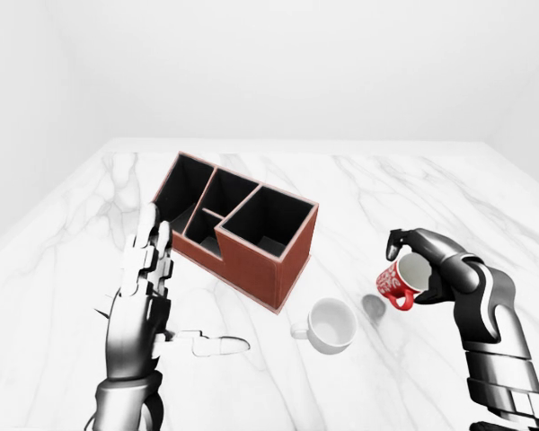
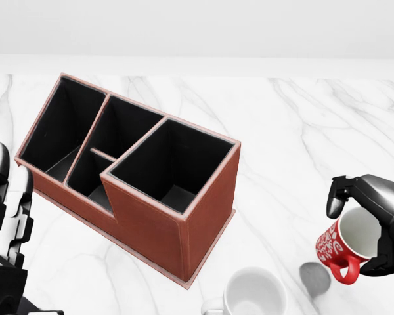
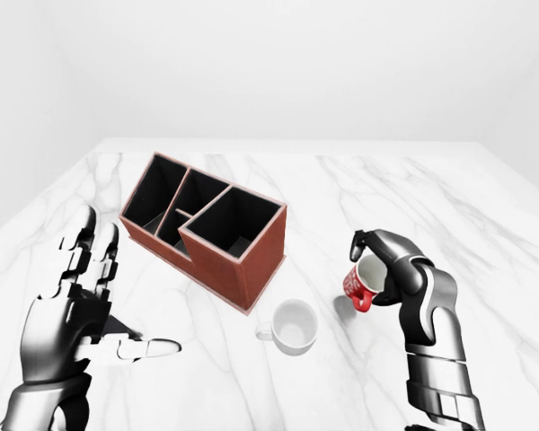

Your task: Pick up the red mug and place it to the right of the caddy.

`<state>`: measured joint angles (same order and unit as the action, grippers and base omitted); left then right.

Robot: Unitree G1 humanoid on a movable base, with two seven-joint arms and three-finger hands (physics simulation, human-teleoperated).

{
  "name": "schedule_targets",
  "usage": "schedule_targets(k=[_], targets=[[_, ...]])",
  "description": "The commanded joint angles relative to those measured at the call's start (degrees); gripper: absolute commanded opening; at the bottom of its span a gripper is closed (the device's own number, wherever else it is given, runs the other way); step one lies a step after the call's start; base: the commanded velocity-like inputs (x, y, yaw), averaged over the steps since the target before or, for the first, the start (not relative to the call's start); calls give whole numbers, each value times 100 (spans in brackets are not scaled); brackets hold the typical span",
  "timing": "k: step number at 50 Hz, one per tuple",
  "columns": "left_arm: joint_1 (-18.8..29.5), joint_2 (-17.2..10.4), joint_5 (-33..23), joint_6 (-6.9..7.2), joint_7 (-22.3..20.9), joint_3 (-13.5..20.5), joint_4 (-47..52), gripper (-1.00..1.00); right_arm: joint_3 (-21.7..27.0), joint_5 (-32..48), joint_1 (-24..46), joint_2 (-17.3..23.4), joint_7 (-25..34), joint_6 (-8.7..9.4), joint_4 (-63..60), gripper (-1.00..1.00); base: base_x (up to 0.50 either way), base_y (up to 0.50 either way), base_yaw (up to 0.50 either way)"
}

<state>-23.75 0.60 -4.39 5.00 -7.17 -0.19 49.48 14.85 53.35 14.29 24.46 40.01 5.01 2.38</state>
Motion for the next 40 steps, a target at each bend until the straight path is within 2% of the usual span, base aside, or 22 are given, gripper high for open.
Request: schedule_targets(k=[1,4,10,21,24,34,37,40], targets=[[-16,20,30,0,-37,45,77,100,-304,271,236,-253,-1,-1,-30,-100,0,0,0],[-105,27,26,0,-19,18,-240,100,-397,347,316,-346,-1,-1,-50,-100,0,0,0],[-51,8,43,0,-27,36,-6,100,-550,349,535,-489,-1,-1,55,-100,0,0,0],[-102,31,35,0,-33,28,-195,100,-703,158,1042,-438,-1,-1,731,-100,0,0,0],[-15,16,15,0,-28,16,19,100,-751,163,1067,-454,-1,-1,711,-100,0,0,0],[-122,18,63,0,-27,39,-206,100,-891,182,1184,-569,-1,-1,925,-100,0,0,0],[-56,16,60,0,-43,53,48,100,-908,181,1212,-579,-1,-1,983,-100,0,0,0],[-127,31,60,0,-41,43,-178,100,-956,243,1194,-624,-1,-1,863,-100,0,0,0]])
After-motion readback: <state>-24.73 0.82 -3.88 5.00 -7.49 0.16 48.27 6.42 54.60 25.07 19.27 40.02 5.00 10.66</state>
